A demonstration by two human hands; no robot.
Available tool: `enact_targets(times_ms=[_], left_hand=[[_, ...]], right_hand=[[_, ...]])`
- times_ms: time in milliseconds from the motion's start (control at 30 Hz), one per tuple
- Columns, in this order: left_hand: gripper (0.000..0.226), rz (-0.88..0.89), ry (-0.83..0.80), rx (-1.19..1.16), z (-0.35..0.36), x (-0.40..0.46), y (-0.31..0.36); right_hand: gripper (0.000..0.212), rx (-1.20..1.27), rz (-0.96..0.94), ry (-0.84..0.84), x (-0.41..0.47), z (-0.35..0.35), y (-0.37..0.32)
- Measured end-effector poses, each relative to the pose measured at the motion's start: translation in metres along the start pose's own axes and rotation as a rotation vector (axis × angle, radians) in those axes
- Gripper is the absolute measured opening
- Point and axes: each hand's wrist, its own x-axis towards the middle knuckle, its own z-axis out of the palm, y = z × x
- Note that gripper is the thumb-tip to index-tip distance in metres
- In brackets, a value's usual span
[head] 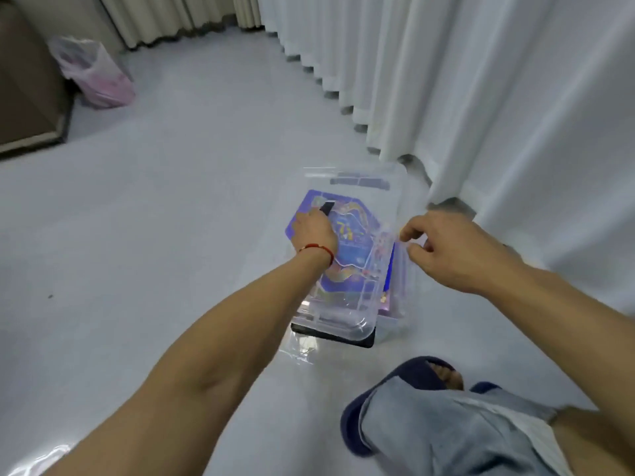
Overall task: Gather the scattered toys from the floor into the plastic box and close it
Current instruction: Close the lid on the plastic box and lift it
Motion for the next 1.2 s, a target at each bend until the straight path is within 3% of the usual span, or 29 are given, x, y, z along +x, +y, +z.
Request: enact_targets(times_ms=[167, 300, 400, 500, 600, 667, 767, 833, 900, 1000, 1067, 1133, 1167, 1200], left_hand=[[0.051, -0.06, -0.091, 0.075, 0.047, 0.009, 0.045], [0.045, 0.061, -0.035, 0.144, 0.055, 0.02, 0.041], [0.054, 0.142, 0.008, 0.166, 0.068, 0.014, 0.027], [0.052, 0.2, 0.0, 0.174, 0.074, 0.014, 0.018], [0.051, 0.192, -0.006, 0.18, 0.08, 0.017, 0.019], [0.048, 0.175, 0.019, 0.18, 0.085, 0.021, 0.021], [0.046, 0.196, -0.004, 0.143, 0.084, 0.028, 0.026], [0.049, 0.23, -0.063, 0.1, 0.079, 0.031, 0.034], [0.053, 0.331, -0.116, 0.108, 0.076, 0.036, 0.043], [0.057, 0.624, -0.219, 0.228, 0.072, 0.042, 0.054], [0.058, 0.786, -0.246, 0.341, 0.069, 0.046, 0.062], [0.06, 0.84, -0.219, 0.409, 0.068, 0.049, 0.069], [0.06, 0.831, -0.202, 0.413, 0.068, 0.048, 0.07], [0.06, 0.817, -0.201, 0.402, 0.069, 0.043, 0.069]], right_hand=[[0.027, -0.009, 0.117, -0.06, -0.004, 0.001, 0.034], [0.047, -0.092, 0.19, -0.241, 0.009, 0.009, 0.055], [0.058, -0.088, 0.214, -0.358, 0.041, 0.026, 0.066], [0.071, 0.06, 0.327, -0.377, 0.085, 0.054, 0.077], [0.079, 0.438, 0.493, -0.331, 0.115, 0.088, 0.078], [0.075, 0.677, 0.582, -0.27, 0.127, 0.105, 0.08], [0.053, 0.759, 0.623, -0.233, 0.133, 0.112, 0.082], [0.05, 0.805, 0.678, -0.208, 0.128, 0.116, 0.087], [0.054, 0.931, 0.762, -0.162, 0.112, 0.123, 0.09], [0.052, 1.109, 0.893, -0.074, 0.069, 0.13, 0.073], [0.036, 1.275, 0.979, -0.262, 0.039, 0.124, 0.053], [0.033, 1.26, 0.884, -0.537, 0.018, 0.111, 0.043], [0.033, 1.143, 0.819, -0.551, 0.014, 0.106, 0.044], [0.03, 0.975, 0.74, -0.446, 0.013, 0.1, 0.048]])
